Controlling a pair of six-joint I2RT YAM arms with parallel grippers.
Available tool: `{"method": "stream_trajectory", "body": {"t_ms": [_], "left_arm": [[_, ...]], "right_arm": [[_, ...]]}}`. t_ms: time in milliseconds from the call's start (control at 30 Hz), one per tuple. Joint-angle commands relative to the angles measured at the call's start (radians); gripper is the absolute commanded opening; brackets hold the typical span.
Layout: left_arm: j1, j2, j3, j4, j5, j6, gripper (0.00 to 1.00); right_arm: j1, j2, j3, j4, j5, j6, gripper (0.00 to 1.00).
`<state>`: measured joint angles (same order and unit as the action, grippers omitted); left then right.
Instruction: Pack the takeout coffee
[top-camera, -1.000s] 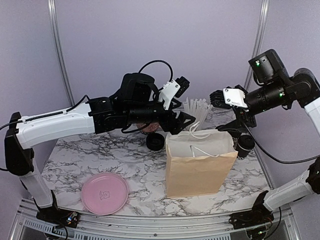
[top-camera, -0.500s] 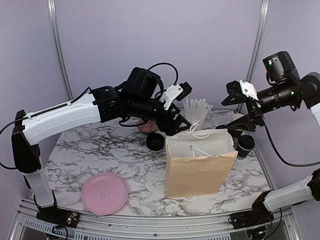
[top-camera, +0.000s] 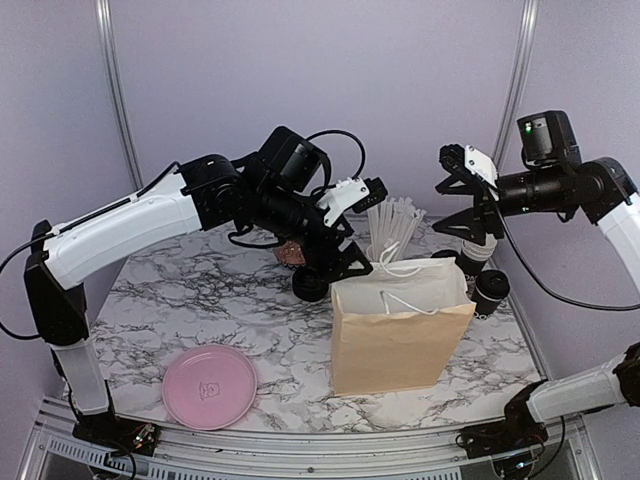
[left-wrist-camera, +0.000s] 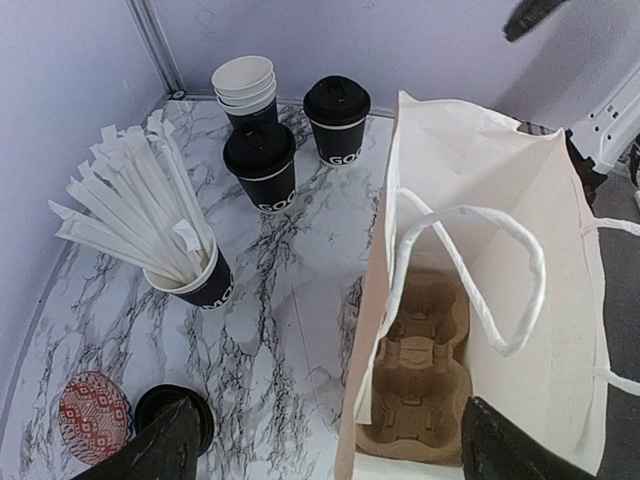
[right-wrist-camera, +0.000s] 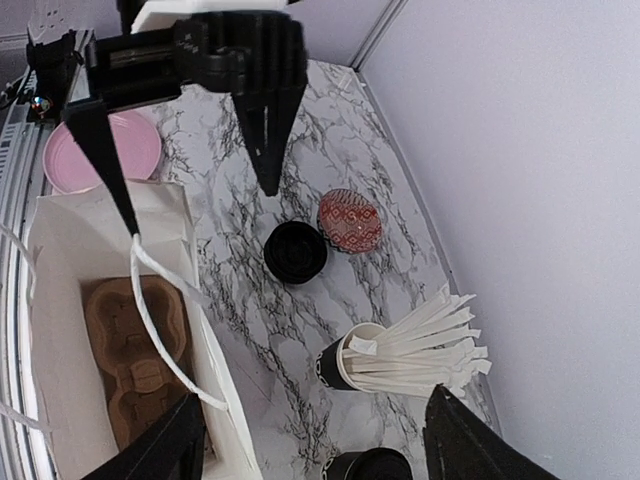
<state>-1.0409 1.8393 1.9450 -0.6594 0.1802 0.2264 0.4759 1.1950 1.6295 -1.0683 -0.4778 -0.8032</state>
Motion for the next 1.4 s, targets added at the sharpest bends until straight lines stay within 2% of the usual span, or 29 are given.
{"method": "stream_trajectory", "body": {"t_ms": [0,200,300,400,567,700,900,1067,1167,1267,1367], "left_arm": [[-0.037,0.073,0.120,-0.058,0.060,0.047,0.91],[-0.048,0.184,0.231,-0.058,0.060,0.035,0.88],[-0.048,0.202,0.235,-0.058,0.108,0.044,0.77],[-0.048,0.213,0.243,-0.058,0.136,0.041,0.61],[-0.044,0.222,0.262,-0.060,0.100,0.034,0.22],[-0.042,0.211,0.251,-0.060,0.091,0.035,0.00],[-0.096,0.112,0.173,-0.060,0.032,0.067,0.00],[-0.234,0.037,0.079,-0.059,-0.099,0.088,0.00],[-0.335,0.024,0.039,-0.060,-0.263,0.108,0.00],[-0.425,0.018,0.006,-0.058,-0.363,0.129,0.00],[-0.493,0.024,-0.005,-0.057,-0.388,0.130,0.00]], "right_arm": [[-0.039,0.018,-0.021,0.132,-0.009,0.114,0.73],[-0.042,0.008,-0.065,0.175,0.035,0.136,0.74],[-0.043,0.002,-0.079,0.176,0.039,0.136,0.74],[-0.043,0.003,-0.089,0.178,0.049,0.130,0.75],[-0.043,0.018,-0.107,0.189,0.047,0.124,0.75],[-0.043,0.038,-0.110,0.211,0.056,0.122,0.75],[-0.083,0.064,-0.103,0.260,0.081,0.143,0.75],[-0.128,0.068,-0.113,0.296,0.106,0.172,0.75],[-0.162,0.073,-0.135,0.324,0.118,0.189,0.75],[-0.208,0.082,-0.162,0.357,0.123,0.214,0.76],[-0.268,0.095,-0.185,0.382,0.089,0.240,0.76]]}}
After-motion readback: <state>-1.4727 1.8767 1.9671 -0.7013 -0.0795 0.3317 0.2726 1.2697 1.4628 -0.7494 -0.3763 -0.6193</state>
